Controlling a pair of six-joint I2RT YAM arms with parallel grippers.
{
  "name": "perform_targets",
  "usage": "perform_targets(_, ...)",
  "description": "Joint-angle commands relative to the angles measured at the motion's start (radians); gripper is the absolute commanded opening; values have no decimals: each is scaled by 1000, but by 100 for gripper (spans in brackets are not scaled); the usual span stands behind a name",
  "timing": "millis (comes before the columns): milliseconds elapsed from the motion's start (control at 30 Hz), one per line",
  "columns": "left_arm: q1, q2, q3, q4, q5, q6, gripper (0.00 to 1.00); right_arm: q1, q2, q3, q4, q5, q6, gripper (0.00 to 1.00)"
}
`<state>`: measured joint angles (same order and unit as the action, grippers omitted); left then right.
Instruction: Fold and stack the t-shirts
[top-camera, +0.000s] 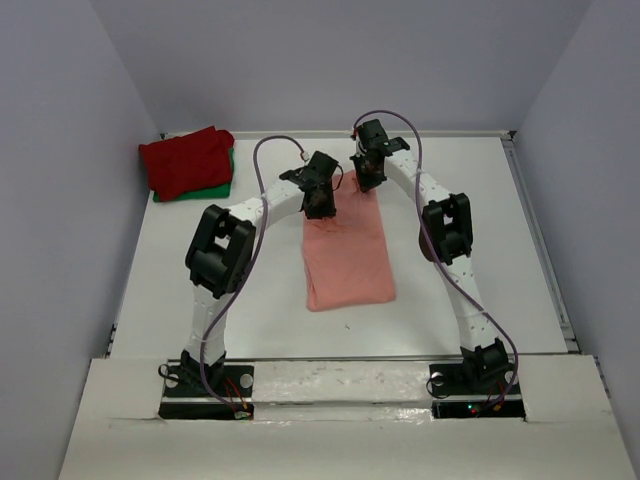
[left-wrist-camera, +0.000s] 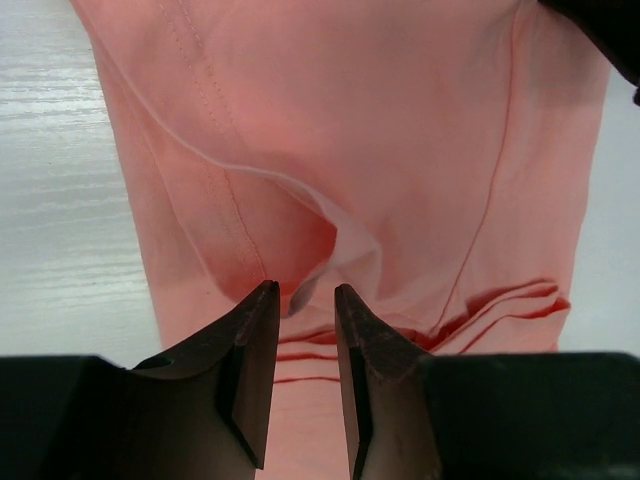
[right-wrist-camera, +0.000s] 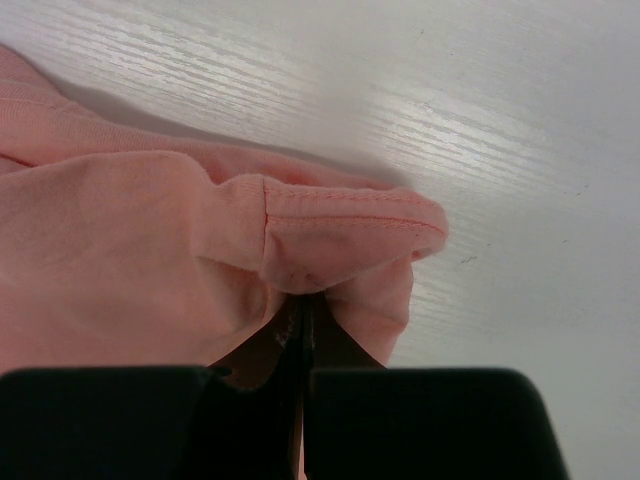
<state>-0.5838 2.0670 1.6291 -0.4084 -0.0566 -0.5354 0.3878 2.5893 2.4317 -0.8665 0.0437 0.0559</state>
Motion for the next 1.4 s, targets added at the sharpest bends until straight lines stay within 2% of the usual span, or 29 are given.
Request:
perform_targets(0, 15, 13, 12, 19, 23, 15, 38, 5, -9, 23, -12, -8, -13, 0)
perform_targets(200, 22, 31, 34, 16, 35, 18, 33, 5, 2, 29, -12, -21, -10, 0)
perform_targets(300, 22, 28, 28, 16, 32, 14, 22, 5, 3, 29, -12, -19, -8, 0)
perform_targets(333, 22, 25, 22, 13, 29, 11, 16, 5, 3, 29, -14, -19, -8, 0)
perform_targets(367, 22, 19, 11, 7, 26, 2, 2, 5, 3, 29, -14, -18, -8, 0)
perform_targets(400, 21, 9, -4, -1, 18, -9, 0, 5, 6, 29, -14, -15, -8, 0)
perform_targets(533, 16, -37, -64, -1, 9, -38, 0, 5, 6, 29, -17, -8, -7, 0)
perform_targets(767, -10, -151, -276, 43, 9, -104, 0, 5, 8, 27, -25, -15, -4, 0)
perform_targets(933, -22, -166, -353, 69, 17, -129, 0, 5, 8, 23, -28, -18, -4, 0)
perform_targets(1133, -24, -150, -348, 68, 9, -132, 0, 5, 8, 24, -29, -28, -2, 0)
perform_targets(1333, -22, -119, -261, 11, -83, -143, 0, 5, 8, 20, -31, -33, -7, 0)
perform_targets(1367, -22, -119, -255, 3, -94, -150, 4, 5, 9, 20, -31, -30, -5, 0)
